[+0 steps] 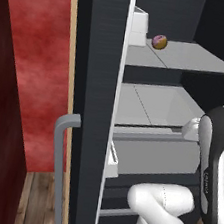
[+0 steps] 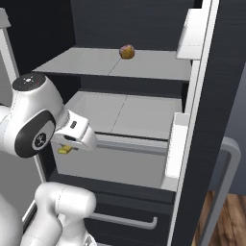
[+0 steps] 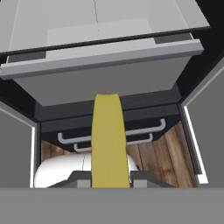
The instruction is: Pick the egg and butter from the fridge and place them by the bowl for mixing.
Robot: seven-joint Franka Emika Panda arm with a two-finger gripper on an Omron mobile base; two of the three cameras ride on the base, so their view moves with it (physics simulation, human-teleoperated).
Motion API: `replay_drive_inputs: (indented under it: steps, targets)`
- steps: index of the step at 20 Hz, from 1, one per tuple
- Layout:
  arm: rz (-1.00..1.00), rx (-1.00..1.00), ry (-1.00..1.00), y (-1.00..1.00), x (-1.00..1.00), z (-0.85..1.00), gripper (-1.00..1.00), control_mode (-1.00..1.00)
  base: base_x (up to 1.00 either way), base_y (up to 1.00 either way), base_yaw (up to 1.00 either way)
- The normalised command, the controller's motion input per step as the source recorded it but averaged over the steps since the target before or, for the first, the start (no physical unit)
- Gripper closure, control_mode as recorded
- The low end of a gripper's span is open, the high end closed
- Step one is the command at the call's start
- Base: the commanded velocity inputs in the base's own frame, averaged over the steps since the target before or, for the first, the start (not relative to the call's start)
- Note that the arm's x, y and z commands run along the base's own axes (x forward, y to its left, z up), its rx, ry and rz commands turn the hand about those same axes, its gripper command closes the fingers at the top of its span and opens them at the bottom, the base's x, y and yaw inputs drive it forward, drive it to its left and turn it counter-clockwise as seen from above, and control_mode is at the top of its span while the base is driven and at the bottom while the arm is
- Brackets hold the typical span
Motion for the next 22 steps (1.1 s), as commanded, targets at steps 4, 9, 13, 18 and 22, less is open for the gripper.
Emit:
replay_drive_inputs:
  steps: [4,9,13,18,22]
  targets:
    - [0.0,0.0,0.0,0.0,0.0,0.0,1.0,-1.0,0.0,0.0,0.0]
    - [0.0,0.0,0.0,0.0,0.0,0.0,1.0,1.0,-0.11,-0.02,0.0]
    - [0.0,0.0,0.0,0.0,0.0,0.0,1.0,1.0,-0.56,-0.07,0.0]
    - [0.0,0.0,0.0,0.0,0.0,0.0,1.0,1.0,-0.8,-0.1,0.0]
    - [0.0,0.0,0.0,0.0,0.0,0.0,1.0,1.0,-0.88,-0.06,0.0]
